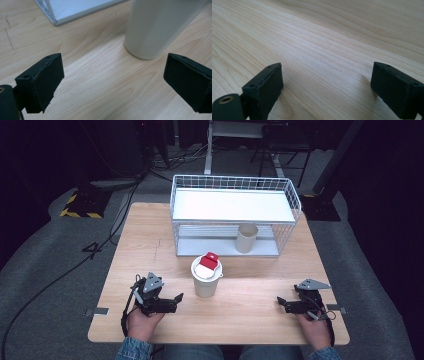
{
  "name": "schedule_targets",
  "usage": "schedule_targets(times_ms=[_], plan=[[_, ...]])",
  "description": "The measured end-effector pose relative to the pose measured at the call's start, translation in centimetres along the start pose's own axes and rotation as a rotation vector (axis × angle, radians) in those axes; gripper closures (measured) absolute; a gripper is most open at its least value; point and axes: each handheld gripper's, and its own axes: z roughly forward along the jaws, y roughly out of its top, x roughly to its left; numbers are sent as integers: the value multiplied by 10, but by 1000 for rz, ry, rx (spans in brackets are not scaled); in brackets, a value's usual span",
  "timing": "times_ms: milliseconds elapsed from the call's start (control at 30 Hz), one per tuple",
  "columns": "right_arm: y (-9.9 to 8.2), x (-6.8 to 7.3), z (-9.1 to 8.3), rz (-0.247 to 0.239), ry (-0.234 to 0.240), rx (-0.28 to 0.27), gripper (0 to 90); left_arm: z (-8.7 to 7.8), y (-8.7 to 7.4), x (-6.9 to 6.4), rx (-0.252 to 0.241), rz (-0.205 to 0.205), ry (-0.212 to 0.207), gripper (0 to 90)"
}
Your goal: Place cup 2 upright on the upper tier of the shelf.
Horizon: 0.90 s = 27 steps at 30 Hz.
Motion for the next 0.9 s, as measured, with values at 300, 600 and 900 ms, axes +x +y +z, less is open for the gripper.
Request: schedule_targets(times_ms=[300,600,900], plan=[[0,0,0,-1,0,0,112,3,9,-15,-78,59,-86,4],[0,0,0,3,-3,0,112,18,14,-25,-95,50,-149,3],[0,1,0,4,-7,-1,112,35,17,-29,-130,20,-143,3]])
